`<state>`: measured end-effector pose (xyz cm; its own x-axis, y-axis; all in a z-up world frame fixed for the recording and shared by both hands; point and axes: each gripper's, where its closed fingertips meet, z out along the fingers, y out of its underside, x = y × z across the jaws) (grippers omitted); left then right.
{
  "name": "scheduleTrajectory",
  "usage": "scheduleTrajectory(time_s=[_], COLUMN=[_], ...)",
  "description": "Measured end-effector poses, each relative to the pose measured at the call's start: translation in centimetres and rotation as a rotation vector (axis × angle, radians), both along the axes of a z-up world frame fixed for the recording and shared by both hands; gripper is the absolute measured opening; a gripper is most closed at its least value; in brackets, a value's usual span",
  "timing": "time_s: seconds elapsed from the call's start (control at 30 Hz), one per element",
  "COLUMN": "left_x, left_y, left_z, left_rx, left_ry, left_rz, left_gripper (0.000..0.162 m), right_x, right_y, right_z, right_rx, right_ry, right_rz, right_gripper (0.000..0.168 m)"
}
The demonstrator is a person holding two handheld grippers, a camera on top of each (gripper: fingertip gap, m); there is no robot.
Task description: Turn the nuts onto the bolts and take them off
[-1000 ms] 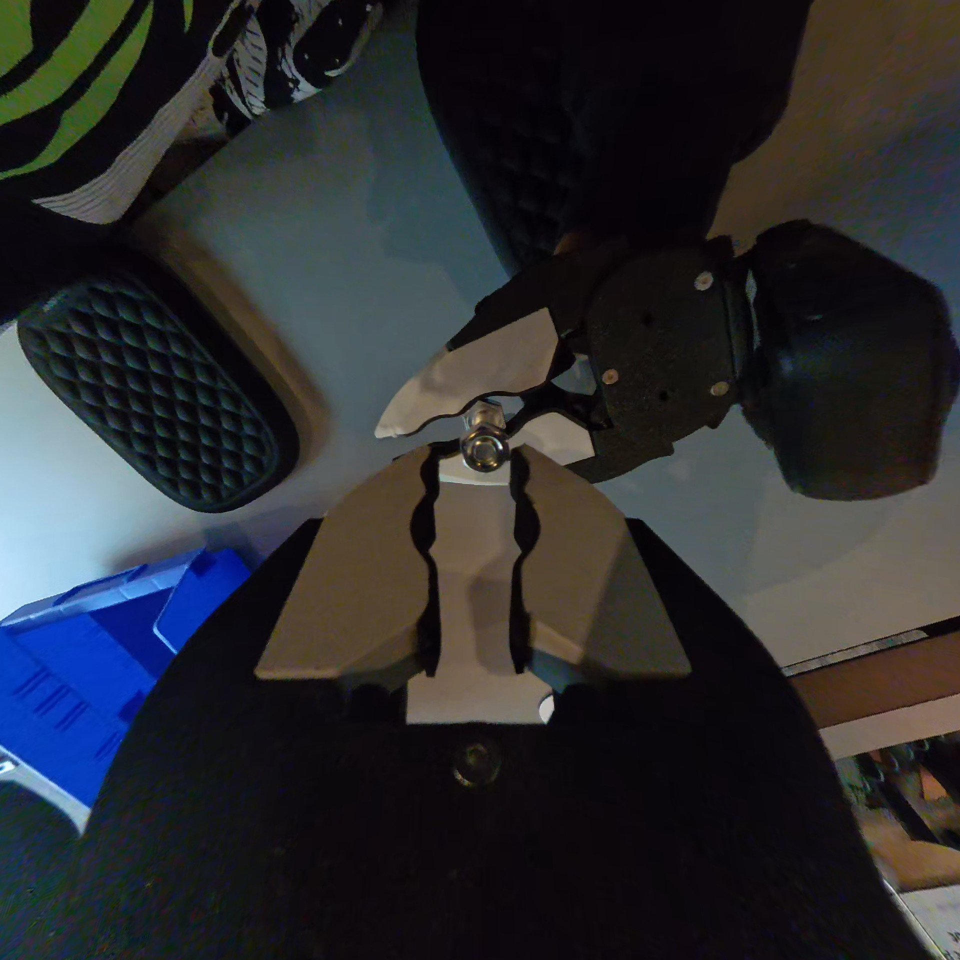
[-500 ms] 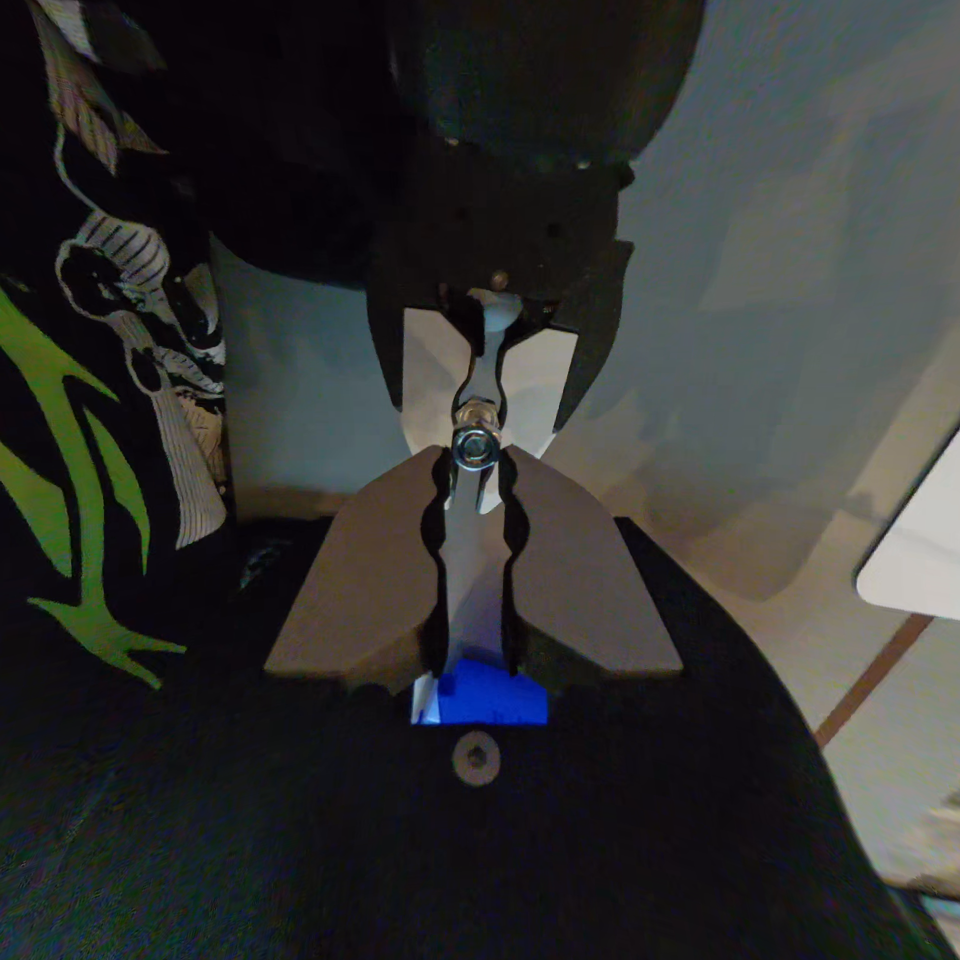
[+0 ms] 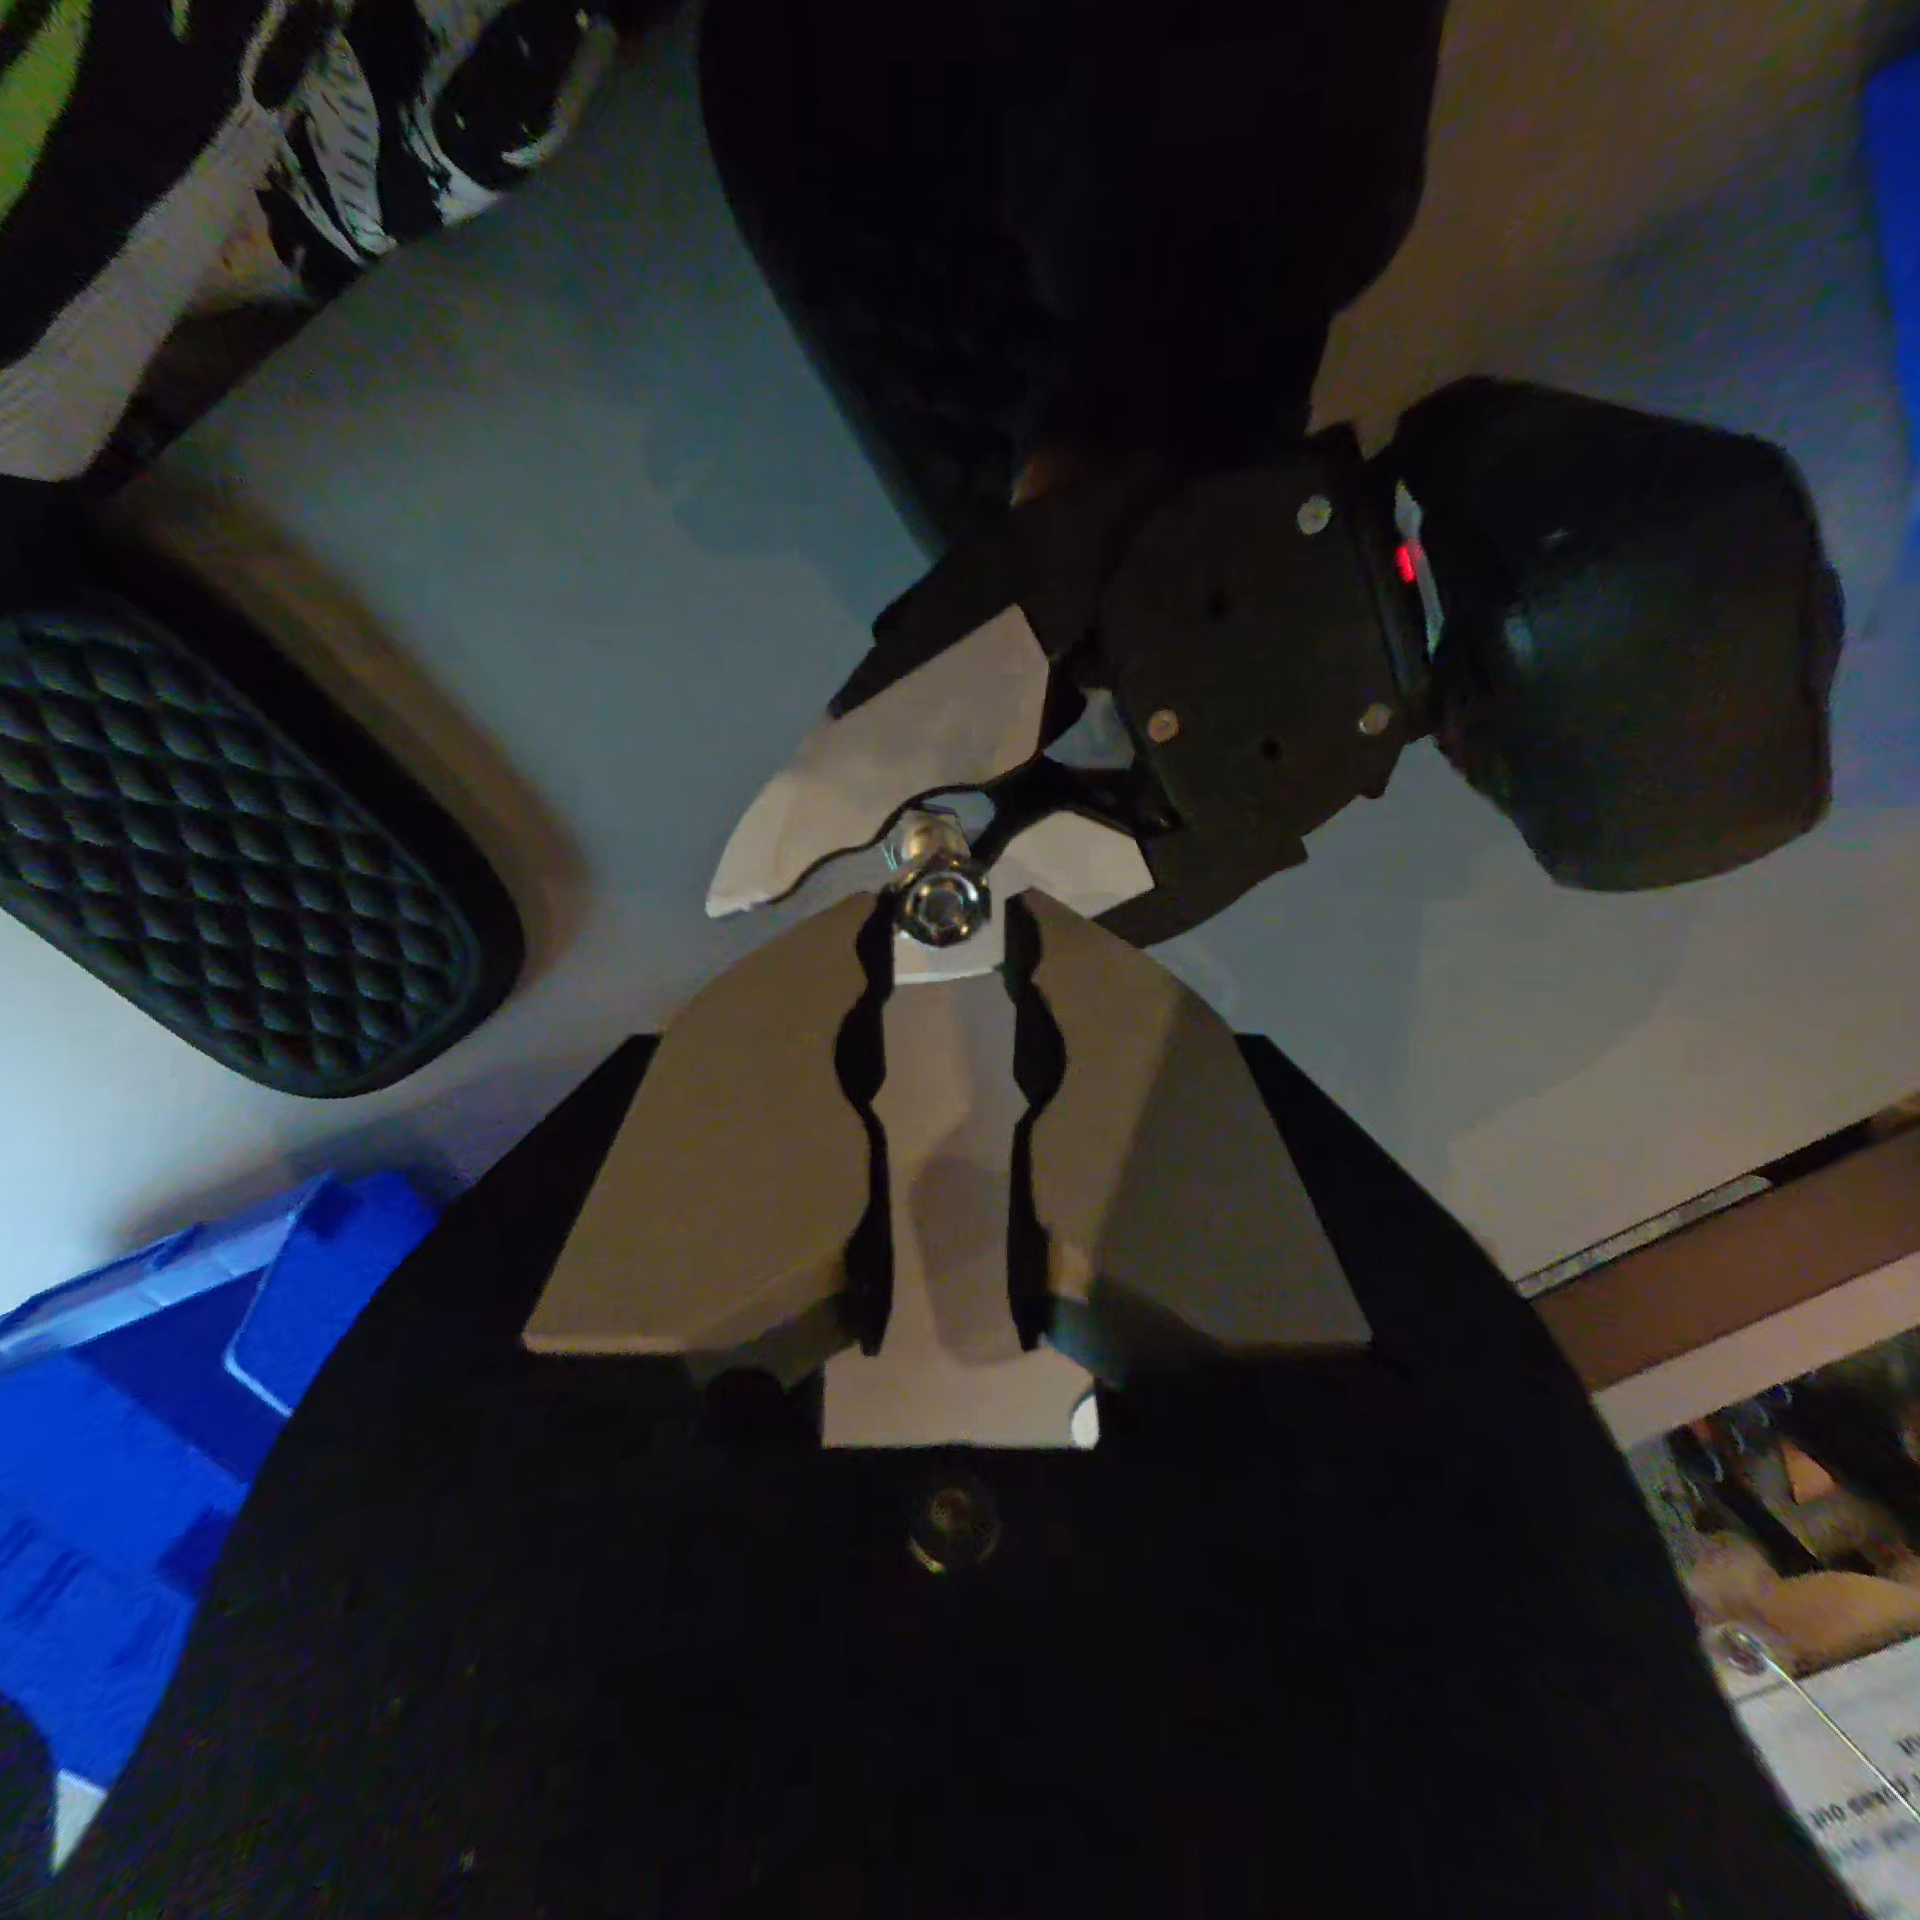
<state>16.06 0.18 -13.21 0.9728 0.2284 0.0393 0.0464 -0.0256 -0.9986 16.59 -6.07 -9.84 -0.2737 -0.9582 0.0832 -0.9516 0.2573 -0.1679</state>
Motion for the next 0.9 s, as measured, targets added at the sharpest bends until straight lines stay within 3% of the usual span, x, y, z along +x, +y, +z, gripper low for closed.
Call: scheduleTrajectory(time_s=[0.17,0.37,0.47,0.6,0.73,0.9], left_x=[-0.5,-1.2,-1.3,-1.3,-1.1,-0.8], left_y=[-0.3,-0.8,-0.7,-0.9,-0.7,-0.5], left_z=[0.1,0.1,0.0,0.2,0.2,0.2], left_rx=[0.007,0.003,-0.016,0.002,0.0,0.002], left_ry=[0.007,0.011,0.022,0.01,0.009,0.007], left_rz=[0.023,0.083,0.089,0.077,0.058,0.037], left_gripper=[0.012,0.012,0.012,0.012,0.012,0.012], right_x=[-0.3,-0.6,-0.4,-0.4,-0.9,0.1], right_y=[-0.1,-0.1,0.3,-0.1,-0.1,0.3], right_z=[0.0,0.0,-0.1,0.3,0.6,0.1], right_rx=[0.011,0.09,0.123,0.07,-0.008,0.018], right_ry=[-0.011,-0.079,-0.102,-0.077,0.045,0.032], right_rz=[-0.126,-0.779,-0.876,-0.695,-0.292,-0.026], right_gripper=[0.017,0.017,0.017,0.028,0.043,0.037])
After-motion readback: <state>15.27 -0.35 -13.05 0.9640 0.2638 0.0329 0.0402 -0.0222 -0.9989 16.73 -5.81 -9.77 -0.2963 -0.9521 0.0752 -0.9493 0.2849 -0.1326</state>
